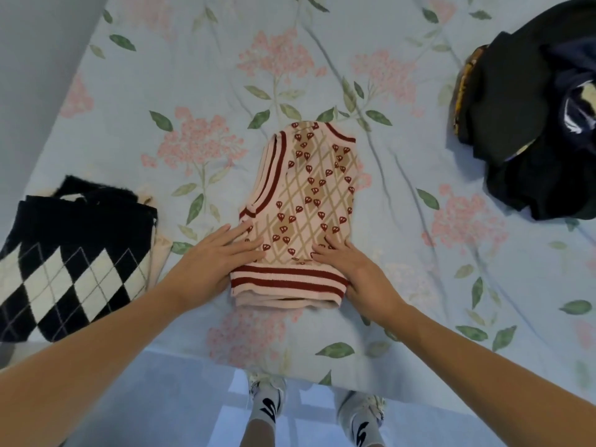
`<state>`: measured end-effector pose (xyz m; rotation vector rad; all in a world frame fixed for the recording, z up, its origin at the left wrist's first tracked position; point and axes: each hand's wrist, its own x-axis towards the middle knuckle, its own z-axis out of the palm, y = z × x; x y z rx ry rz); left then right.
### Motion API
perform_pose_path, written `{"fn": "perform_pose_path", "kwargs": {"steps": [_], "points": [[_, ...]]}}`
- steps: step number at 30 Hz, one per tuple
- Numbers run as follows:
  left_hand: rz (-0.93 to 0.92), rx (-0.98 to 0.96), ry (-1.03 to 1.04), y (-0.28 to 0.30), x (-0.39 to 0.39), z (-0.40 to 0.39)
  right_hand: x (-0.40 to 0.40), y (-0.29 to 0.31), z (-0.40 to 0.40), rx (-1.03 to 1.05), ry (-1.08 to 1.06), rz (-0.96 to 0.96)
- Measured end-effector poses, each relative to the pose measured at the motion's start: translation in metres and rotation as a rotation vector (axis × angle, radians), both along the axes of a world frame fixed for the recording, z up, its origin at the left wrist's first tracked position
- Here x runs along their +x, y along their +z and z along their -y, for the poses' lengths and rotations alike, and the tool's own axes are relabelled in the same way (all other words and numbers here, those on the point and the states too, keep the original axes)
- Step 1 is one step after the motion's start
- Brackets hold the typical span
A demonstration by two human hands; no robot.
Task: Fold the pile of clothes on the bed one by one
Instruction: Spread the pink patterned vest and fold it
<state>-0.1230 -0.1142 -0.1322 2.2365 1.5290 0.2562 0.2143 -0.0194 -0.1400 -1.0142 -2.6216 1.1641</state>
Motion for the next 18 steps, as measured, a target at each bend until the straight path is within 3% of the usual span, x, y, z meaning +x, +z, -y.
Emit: {"fn": "perform_pose_path", "kwargs": {"steps": [6, 8, 12, 14, 16, 18], "points": [[0.408, -0.181, 0.643, 0.06, 0.033, -0.071, -0.028, 0.057, -0.064, -0.259, -0.547, -0.142], [0.476, -0.151, 0.755, 0.071, 0.036, -0.114, -0.04, 0.064, -0.094, -0.257, -0.666, -0.155], [0.416, -0.163, 0.814, 0.061, 0.032, -0.186, -0.057, 0.056, -0.15, -0.264, -0.815, -0.175], [0.3, -0.193, 0.886, 0.05, 0.032, -0.198, -0.062, 0.048, -0.16, -0.261, -0.892, -0.116], [0.078, -0.036, 0.86, 0.047, 0.038, -0.187, -0.064, 0.044, -0.152, -0.083, -0.889, 0.027], [-0.035, 0.163, 0.577, 0.038, 0.053, -0.162, -0.064, 0.039, -0.129, 0.197, -0.74, 0.073]]}}
